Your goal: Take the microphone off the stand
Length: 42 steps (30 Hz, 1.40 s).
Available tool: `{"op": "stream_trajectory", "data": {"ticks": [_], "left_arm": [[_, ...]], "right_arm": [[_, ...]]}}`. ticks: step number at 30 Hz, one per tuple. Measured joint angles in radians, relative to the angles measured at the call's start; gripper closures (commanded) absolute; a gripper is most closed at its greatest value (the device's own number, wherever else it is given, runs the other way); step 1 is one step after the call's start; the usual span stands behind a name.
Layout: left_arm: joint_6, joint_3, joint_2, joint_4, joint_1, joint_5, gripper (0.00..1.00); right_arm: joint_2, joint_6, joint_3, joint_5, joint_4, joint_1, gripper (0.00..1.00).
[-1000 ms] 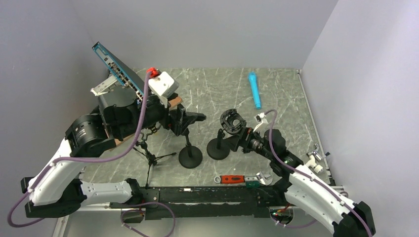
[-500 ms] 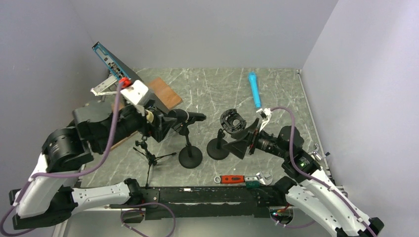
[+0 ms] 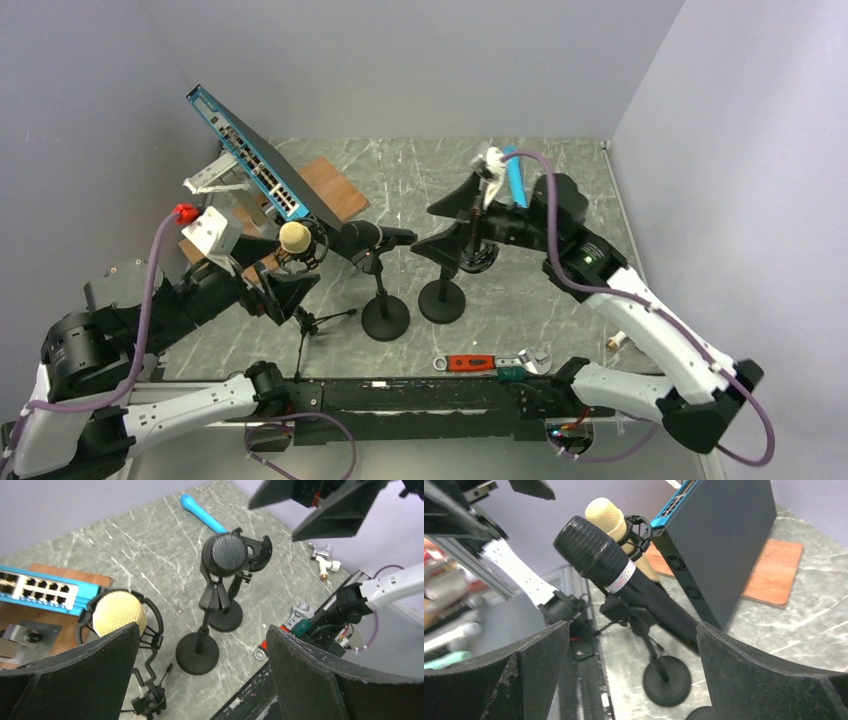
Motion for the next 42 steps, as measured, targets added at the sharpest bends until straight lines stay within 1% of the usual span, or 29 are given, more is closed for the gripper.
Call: {"op": "stream_trajectory", "data": {"ticks": [2, 6, 9, 14, 19, 20, 22, 25, 27, 29, 30, 32, 34, 35, 37, 40, 42], "left_arm": [[-0.026, -0.051, -0.042, 0.006, 0.000, 0.019, 0.01], [-0.070, -0.140, -0.112, 0.013, 0.000, 0.050, 0.01], [-0.103, -0.185, -0.146, 0.013, 0.000, 0.069, 0.01], [-0.130, -0.238, -0.164, 0.032, 0.000, 0.110, 0.01], [-0.135, -0.297, -0.166, 0.063, 0.000, 0.153, 0.01], [-0.135, -0.307, -0.166, 0.069, 0.000, 0.160, 0.01], [-0.135, -0.325, -0.166, 0.082, 0.000, 0.176, 0.01], [-0.133, -0.342, -0.166, 0.088, 0.000, 0.195, 0.01], [-0.129, -0.352, -0.166, 0.101, 0.000, 0.203, 0.01], [-0.126, -0.368, -0.166, 0.121, 0.000, 0.208, 0.01], [-0.122, -0.384, -0.166, 0.133, 0.000, 0.211, 0.01], [-0.113, -0.410, -0.167, 0.149, 0.000, 0.213, 0.04], [-0.105, -0.445, -0.174, 0.179, 0.000, 0.212, 0.06], [-0.100, -0.466, -0.180, 0.199, 0.000, 0.212, 0.08], [-0.090, -0.518, -0.200, 0.252, 0.000, 0.217, 0.11], [-0.061, -0.566, -0.212, 0.311, 0.000, 0.217, 0.11], [-0.023, -0.584, -0.212, 0.349, 0.000, 0.198, 0.10]], "right_arm": [[0.078, -0.073, 0.079, 0.041, -0.042, 0.055, 0.00], [0.179, -0.212, 0.184, 0.164, -0.080, 0.178, 0.00], [0.216, -0.294, 0.220, 0.225, -0.097, 0.245, 0.00], [0.275, -0.403, 0.281, 0.286, -0.106, 0.318, 0.00], [0.322, -0.484, 0.302, 0.365, -0.108, 0.399, 0.00], [0.331, -0.493, 0.304, 0.381, -0.108, 0.408, 0.02], [0.347, -0.512, 0.307, 0.425, -0.107, 0.419, 0.09], [0.365, -0.523, 0.309, 0.489, -0.108, 0.423, 0.15], [0.373, -0.529, 0.311, 0.523, -0.108, 0.423, 0.23], [0.374, -0.535, 0.311, 0.541, -0.108, 0.423, 0.36], [0.374, -0.538, 0.311, 0.546, -0.108, 0.423, 0.45], [0.375, -0.544, 0.312, 0.554, -0.108, 0.423, 0.60], [0.377, -0.555, 0.317, 0.561, -0.106, 0.426, 0.73], [0.377, -0.557, 0.320, 0.563, -0.106, 0.426, 0.76], [0.377, -0.553, 0.320, 0.565, -0.108, 0.426, 0.80], [0.377, -0.551, 0.320, 0.565, -0.108, 0.426, 0.88], [0.377, -0.551, 0.320, 0.565, -0.108, 0.426, 0.90]]}}
